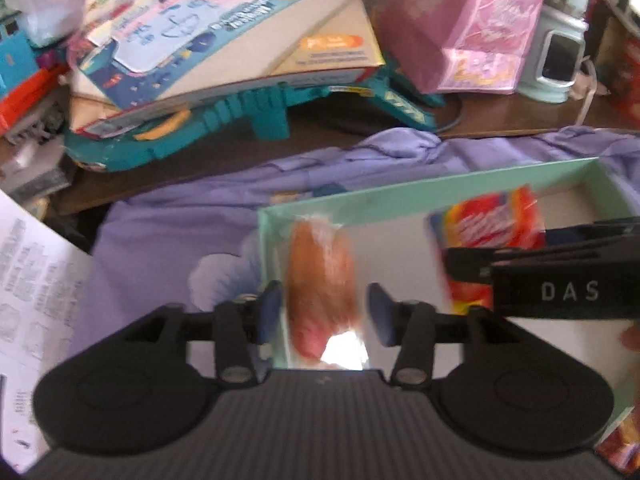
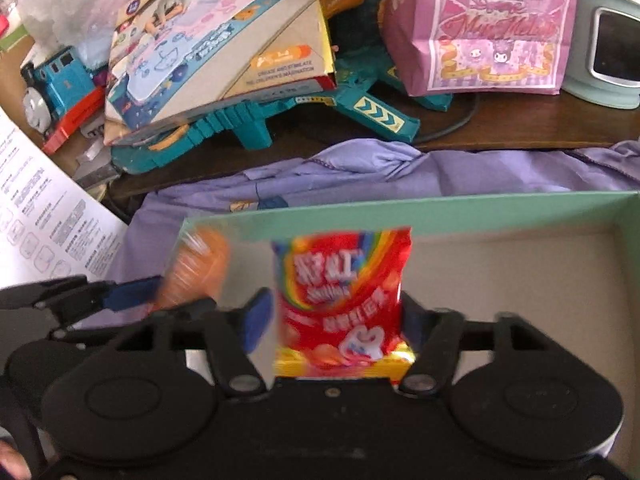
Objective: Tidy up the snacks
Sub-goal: 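Carry both snacks into the green box and open both grippers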
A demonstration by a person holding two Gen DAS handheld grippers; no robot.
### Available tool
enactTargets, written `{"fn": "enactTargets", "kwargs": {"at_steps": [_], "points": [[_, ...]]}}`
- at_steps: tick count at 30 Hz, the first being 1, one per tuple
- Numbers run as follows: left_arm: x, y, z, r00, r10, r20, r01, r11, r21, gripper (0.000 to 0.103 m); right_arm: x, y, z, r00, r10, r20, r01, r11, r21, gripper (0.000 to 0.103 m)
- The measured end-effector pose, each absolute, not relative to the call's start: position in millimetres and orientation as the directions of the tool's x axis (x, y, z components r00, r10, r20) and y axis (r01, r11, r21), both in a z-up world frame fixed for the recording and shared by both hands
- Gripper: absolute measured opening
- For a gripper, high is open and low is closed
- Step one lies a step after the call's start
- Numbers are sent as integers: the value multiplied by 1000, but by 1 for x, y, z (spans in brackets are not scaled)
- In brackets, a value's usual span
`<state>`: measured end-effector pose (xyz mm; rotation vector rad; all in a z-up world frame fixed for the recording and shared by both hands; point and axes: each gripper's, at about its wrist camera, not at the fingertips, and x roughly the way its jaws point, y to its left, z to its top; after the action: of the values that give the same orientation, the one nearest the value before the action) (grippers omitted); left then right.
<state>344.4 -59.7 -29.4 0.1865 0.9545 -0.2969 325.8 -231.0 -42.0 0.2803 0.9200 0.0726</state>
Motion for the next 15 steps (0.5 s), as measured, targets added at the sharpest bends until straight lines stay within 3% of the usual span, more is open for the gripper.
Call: {"fn": "enactTargets", "kwargs": {"at_steps": [1,3,8,15], "points": [[343,-59,-28,544,-178,-820,329,944,13,77,324,-231,-41,615,187,-766,55,959,279,98],[337,-62,-21,594,-125,-795,304,950,77,90,318,-232,-37,637,168,-753,65,961,270,100],[326,-64,-8,596,-143,-790,313,948,64,91,304,-234,-22,652,156,-742,69,963,262,102],[284,-58,18,606,-153,-780,303,952,49,102,253,-237,7,702,128,-701,48,973,226,103]]}}
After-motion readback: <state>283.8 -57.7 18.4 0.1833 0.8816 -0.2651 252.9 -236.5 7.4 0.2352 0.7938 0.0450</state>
